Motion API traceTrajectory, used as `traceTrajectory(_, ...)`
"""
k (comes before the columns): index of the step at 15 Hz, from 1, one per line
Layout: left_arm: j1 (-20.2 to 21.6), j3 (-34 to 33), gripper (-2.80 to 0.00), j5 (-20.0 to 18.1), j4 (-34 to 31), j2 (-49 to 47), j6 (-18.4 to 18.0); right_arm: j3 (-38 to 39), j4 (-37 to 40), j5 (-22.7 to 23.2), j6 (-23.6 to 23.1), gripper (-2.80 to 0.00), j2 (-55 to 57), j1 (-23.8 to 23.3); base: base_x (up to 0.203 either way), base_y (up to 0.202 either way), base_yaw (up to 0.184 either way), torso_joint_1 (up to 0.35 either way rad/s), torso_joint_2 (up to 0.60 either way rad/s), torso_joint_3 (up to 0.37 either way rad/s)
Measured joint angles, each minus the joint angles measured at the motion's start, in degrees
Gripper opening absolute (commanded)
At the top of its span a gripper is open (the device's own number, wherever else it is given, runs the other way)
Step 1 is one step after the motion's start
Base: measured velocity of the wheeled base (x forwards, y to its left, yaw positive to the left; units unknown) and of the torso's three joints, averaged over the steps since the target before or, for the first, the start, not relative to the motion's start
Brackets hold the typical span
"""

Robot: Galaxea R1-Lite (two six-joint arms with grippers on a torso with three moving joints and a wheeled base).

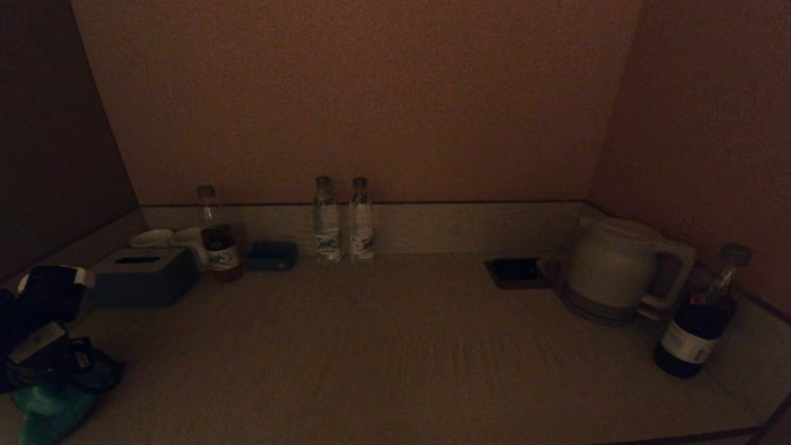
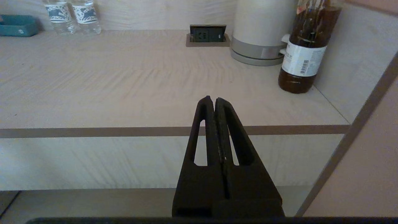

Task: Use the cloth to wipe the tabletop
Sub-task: Sweep the stains on the table

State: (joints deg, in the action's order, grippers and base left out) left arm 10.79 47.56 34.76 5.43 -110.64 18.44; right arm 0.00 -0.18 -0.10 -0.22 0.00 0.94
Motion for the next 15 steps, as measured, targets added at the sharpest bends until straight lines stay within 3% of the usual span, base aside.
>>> traceTrajectory(4,0.89,3.45,-2.8,-0.15,5.3,-6.0,-0.89,0.0,0.02,0.02,0.0,-2.8,0.0,-0.04,0.0,0.0,0.0,0.0,0.0,0.0)
traceTrajectory(7,-0.88,8.01,-2.8,-0.67,6.94,-11.0,-1.02,0.0,0.05,-0.01,-0.02,-2.8,0.0,0.0,0.0,0.0,0.0,0.0,0.0,0.0)
traceTrajectory(13,-12.97,16.16,-2.8,-1.52,6.79,-16.96,-0.73,0.0,0.04,-0.01,0.0,-2.8,0.0,0.0,0.0,0.0,0.0,0.0,0.0,0.0)
traceTrajectory(15,-20.83,18.84,-2.8,-1.69,6.68,-18.18,-0.72,0.0,0.02,0.0,0.0,-2.8,0.0,-0.07,0.0,0.0,0.0,0.0,0.0,0.0)
